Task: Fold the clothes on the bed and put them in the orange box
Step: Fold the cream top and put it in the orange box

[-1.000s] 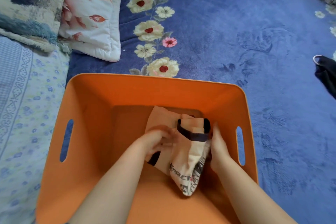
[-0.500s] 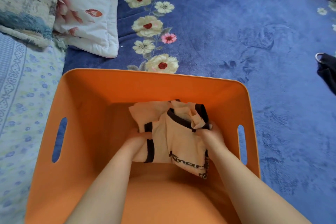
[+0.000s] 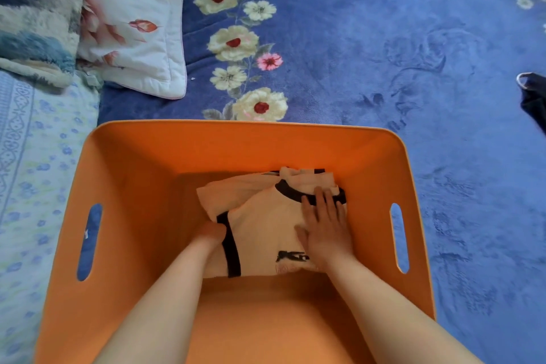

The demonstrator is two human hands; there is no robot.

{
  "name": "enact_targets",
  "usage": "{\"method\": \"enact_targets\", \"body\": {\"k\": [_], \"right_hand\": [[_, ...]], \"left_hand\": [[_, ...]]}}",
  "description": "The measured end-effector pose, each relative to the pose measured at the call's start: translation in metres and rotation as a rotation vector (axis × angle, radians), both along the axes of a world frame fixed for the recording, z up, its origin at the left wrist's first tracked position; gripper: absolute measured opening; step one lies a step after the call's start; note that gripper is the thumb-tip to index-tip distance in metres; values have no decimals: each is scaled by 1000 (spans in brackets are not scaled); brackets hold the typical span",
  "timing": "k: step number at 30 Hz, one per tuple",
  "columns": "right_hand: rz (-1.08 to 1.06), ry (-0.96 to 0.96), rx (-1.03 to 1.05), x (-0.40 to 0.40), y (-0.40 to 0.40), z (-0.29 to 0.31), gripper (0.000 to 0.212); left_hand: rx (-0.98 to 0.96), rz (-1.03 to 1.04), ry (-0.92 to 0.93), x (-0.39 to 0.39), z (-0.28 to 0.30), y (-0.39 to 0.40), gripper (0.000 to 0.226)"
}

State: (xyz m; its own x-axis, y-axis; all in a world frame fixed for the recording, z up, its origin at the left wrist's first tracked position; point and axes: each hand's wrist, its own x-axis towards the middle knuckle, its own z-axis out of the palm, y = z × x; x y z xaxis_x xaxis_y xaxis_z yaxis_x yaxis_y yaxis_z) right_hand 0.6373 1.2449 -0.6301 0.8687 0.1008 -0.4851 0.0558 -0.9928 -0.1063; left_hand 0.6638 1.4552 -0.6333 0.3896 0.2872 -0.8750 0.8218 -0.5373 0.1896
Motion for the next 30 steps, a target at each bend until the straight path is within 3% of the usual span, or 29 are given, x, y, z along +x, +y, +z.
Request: {"method": "enact_targets", "body": {"k": [5,7,10,13,16,19,21,23,25,27,30], "right_hand": [[-191,43,69,4,-2,-18,63],[-216,29,34,4,2,-23,63],[-217,-9,7,11,3,-27,56],[-204,-17,37,19,1,-17,58],[-129,-17,55,15,7,-3,60],[-42,63,133,-2,21,0,71],[24,126,103,-12,21,-10,93],[32,151,36,-11,15,-21,93],[24,149,13,-7,8,-25,85],[40,156,10,-5,2,-27,83],[51,151,-19,-1,-4,-29,96]], "left_hand": [[69,44,-188,-4,-6,7,19],[62,21,-267,-3,-8,7,30],[28,-110,-199,0,-13,8,32],[-19,-217,-137,5,-12,10,13],[-23,-227,-100,11,-9,10,20],[156,-136,-199,11,-1,3,10],[394,-169,-364,3,3,-5,48],[400,-338,-671,-4,0,-10,51],[287,-719,-879,-13,-17,-10,43],[249,-1064,-750,-18,-34,-3,43],[279,-1165,-491,-20,-35,-3,71]]}}
